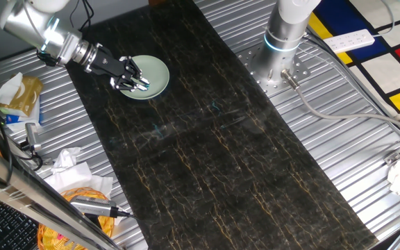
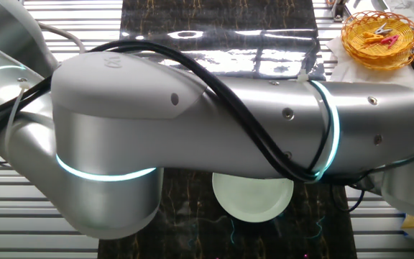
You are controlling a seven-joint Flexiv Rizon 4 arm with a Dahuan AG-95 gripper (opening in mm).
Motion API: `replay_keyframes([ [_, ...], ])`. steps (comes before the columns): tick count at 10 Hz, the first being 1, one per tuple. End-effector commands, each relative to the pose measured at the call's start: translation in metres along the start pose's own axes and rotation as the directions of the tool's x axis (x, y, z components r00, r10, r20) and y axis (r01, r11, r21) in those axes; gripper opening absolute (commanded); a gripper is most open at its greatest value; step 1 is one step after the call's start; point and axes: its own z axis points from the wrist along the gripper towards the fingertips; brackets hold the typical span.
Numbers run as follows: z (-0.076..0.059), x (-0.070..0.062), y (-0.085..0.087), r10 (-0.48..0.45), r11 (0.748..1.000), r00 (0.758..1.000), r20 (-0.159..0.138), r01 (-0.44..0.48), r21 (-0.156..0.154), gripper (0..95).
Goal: Use a clamp
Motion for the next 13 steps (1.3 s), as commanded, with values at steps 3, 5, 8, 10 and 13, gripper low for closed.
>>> replay_keyframes([
  [3, 0.0032, -0.0015, -0.0018, 0.016, 1.0, 1.0, -0.001, -0.016, 0.008, 0.0],
  [5, 0.0033, -0.0014, -0.0018, 0.037, 0.999, 0.999, -0.018, -0.037, -0.01, 0.0],
  [8, 0.003, -0.0018, -0.0011, 0.054, 0.998, 0.996, -0.067, -0.056, -0.032, 0.0],
  [10, 0.003, -0.0018, -0.0011, 0.019, 0.999, 0.998, -0.061, -0.021, -0.032, 0.0],
  [13, 0.003, -0.0018, -0.0011, 0.044, 0.998, 0.996, -0.073, -0.047, -0.04, 0.0],
])
